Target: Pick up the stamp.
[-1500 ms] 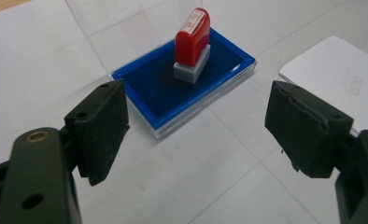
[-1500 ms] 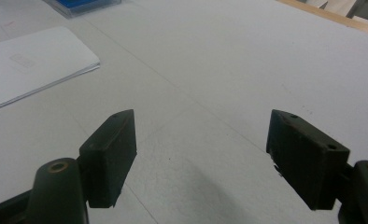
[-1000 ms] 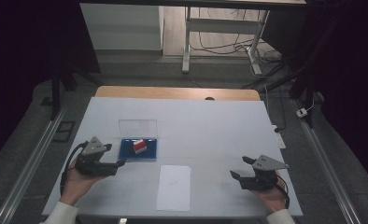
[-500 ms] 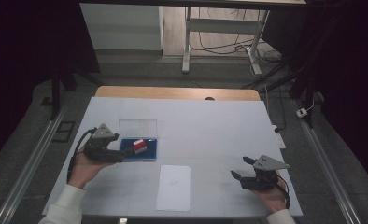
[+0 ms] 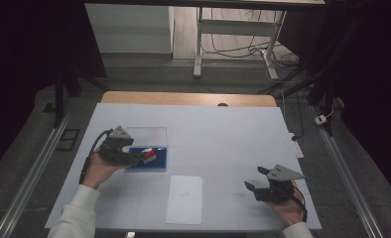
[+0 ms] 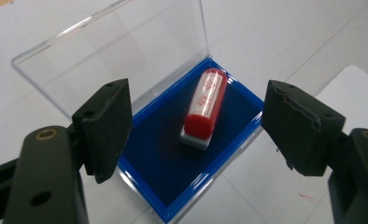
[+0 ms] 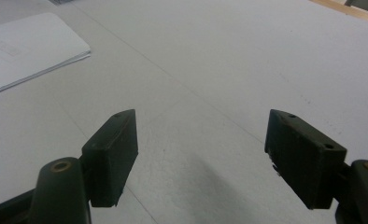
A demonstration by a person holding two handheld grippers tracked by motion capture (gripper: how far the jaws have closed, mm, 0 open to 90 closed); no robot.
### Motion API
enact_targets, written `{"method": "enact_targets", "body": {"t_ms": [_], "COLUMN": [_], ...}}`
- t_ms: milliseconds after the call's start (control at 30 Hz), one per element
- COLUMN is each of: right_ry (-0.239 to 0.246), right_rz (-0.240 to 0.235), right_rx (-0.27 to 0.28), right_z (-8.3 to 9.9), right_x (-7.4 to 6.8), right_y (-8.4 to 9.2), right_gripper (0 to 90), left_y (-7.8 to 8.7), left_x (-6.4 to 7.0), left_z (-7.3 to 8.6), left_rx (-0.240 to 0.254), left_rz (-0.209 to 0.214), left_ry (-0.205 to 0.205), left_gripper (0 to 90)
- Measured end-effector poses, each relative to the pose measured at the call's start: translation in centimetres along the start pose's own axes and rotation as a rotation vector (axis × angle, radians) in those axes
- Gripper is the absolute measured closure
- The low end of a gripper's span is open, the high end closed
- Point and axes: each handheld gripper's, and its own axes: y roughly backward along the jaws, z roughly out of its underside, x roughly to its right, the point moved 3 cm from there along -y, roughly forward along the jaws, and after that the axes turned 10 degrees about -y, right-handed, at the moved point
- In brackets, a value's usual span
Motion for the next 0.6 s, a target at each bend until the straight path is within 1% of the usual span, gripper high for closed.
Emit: {"method": "enact_targets", "body": {"t_ms": [67, 133, 167, 300, 333, 367, 433, 467, 533, 600], "right_ry": [-0.001, -0.002, 0.005, 0.005, 0.006, 0.009, 0.008, 0.009, 0.006, 0.007], "right_rz": [-0.001, -0.001, 0.004, 0.000, 0.001, 0.003, 0.008, 0.003, 0.002, 0.002], "right_rx": [0.000, -0.004, -0.006, -0.011, -0.008, -0.009, -0.008, -0.008, -0.006, -0.007], "right_z": [0.0, 0.1, 0.0, 0.1, 0.1, 0.1, 0.1, 0.1, 0.2, 0.2], "right_x": [0.0, -0.1, -0.1, -0.3, -0.3, -0.3, -0.3, -0.3, -0.3, -0.3], "right_y": [0.0, 0.0, -0.1, -0.1, -0.1, -0.1, 0.0, 0.0, 0.0, 0.0], "right_gripper": [25.3, 25.5, 25.7, 25.9, 25.9, 25.9, 26.0, 26.1, 26.2, 26.3], "left_y": [-0.2, -0.5, -0.6, -1.0, -1.2, -1.5, -1.7, -2.0, -2.2, -2.3], "left_x": [0.0, 0.0, 0.0, 0.2, 0.4, 0.6, 0.7, 0.8, 0.9, 1.0], "left_z": [-0.3, -0.2, -0.2, -0.2, -0.3, -0.4, -0.5, -0.5, -0.5, -0.6], "left_rx": [0.007, -0.001, -0.007, -0.012, -0.016, -0.027, -0.034, -0.038, -0.041, -0.043], "left_rz": [0.016, 0.014, 0.015, 0.019, 0.023, 0.012, 0.012, 0.015, 0.014, 0.013], "left_ry": [-0.010, -0.019, -0.024, -0.025, -0.034, -0.053, -0.057, -0.054, -0.056, -0.066], "left_gripper": [26.5, 27.1, 27.5, 30.5, 31.6, 33.3, 35.4, 36.6, 39.6, 41.0]}}
